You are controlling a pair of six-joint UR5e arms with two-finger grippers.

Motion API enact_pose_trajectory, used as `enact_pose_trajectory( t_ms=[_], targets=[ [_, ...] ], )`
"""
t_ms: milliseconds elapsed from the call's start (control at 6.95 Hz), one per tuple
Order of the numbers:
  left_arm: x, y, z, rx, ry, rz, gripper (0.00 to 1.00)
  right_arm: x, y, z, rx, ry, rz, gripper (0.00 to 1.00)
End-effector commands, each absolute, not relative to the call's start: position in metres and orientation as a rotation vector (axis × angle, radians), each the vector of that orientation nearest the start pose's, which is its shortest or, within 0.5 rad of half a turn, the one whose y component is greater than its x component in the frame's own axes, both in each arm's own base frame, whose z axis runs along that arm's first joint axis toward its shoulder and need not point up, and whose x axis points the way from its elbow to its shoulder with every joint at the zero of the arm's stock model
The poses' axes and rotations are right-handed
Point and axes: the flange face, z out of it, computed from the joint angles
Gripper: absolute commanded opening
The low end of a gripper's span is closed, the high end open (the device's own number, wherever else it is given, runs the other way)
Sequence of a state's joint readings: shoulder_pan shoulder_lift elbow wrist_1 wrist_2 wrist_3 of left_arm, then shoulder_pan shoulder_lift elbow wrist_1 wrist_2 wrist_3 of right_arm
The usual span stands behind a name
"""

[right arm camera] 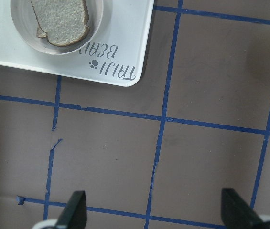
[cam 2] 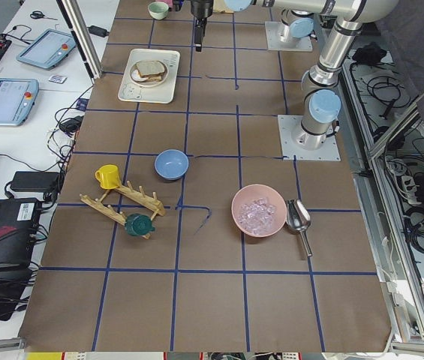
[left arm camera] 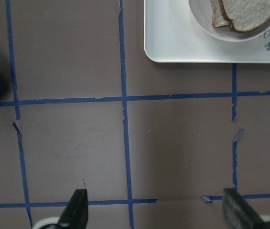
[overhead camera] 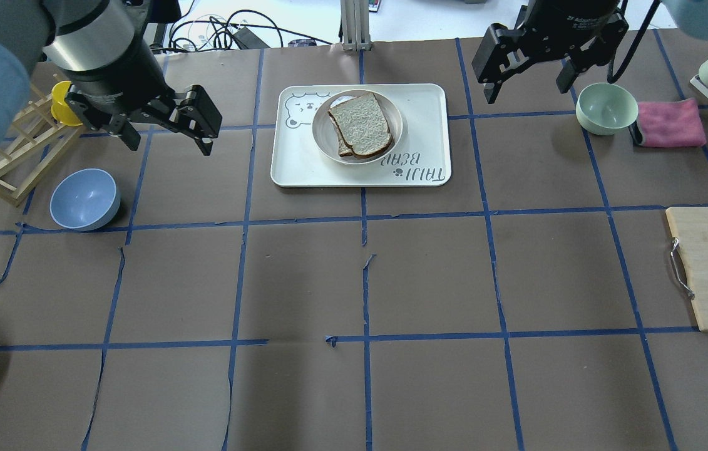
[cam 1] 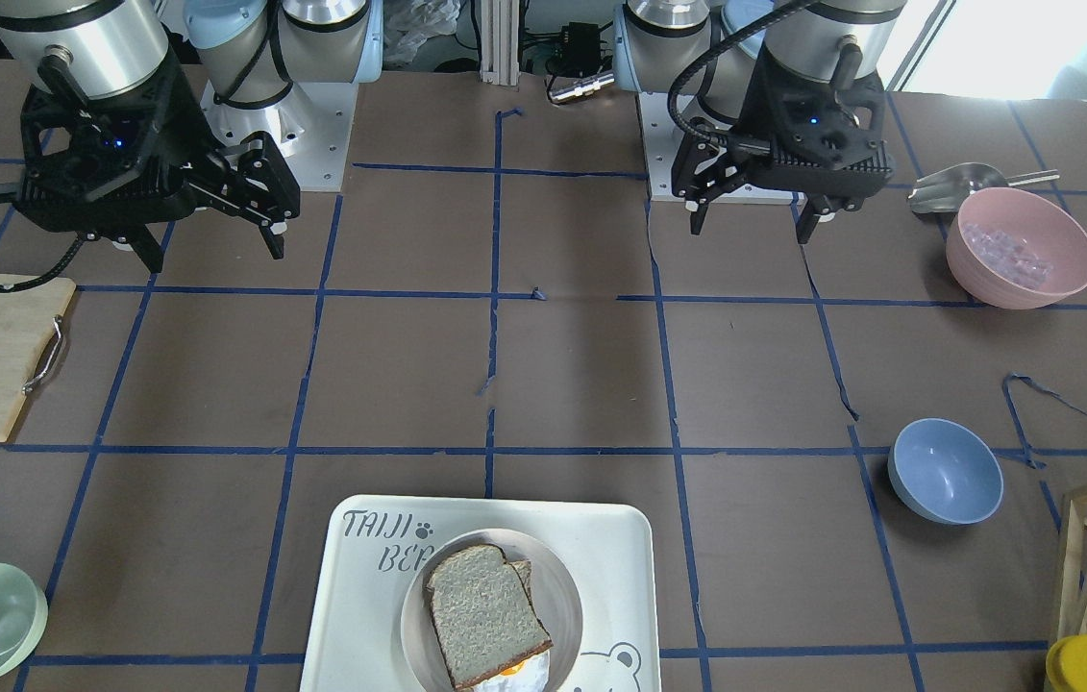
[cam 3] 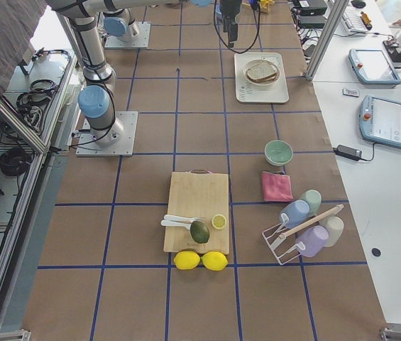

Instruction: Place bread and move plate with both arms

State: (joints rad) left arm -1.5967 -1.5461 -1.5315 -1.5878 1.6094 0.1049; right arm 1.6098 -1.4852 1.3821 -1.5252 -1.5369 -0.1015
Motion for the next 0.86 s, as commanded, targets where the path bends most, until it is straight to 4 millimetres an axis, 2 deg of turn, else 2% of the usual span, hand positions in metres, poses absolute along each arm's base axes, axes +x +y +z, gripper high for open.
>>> enact_pose_trajectory(
  t_ms=[0, 144, 576, 719],
  targets=[
    [-0.1266, -0.4868, 0.5201, 0.179, 3.095, -0.084, 1.0, 0.1561, -0.5282, 0.5347, -0.219, 3.109, -0.123, 1.0],
    [-0.1303, -0.4894, 0.5207, 0.088, 3.136, -0.099, 1.0, 0.1561, -0.5279, 0.5358, -0.217, 3.109, -0.13, 1.0],
    [-0.1308, -0.4899, 0.5217, 0.056, 3.15, -0.104, 1.0, 0.1535, -0.5268, 0.5367, -0.193, 3.112, -0.123, 1.0],
    [-0.13, -0.4873, 0.5214, 0.056, 3.15, -0.102, 1.0, 0.1534, -0.5259, 0.5371, -0.117, 3.114, -0.12, 1.0]
  ],
)
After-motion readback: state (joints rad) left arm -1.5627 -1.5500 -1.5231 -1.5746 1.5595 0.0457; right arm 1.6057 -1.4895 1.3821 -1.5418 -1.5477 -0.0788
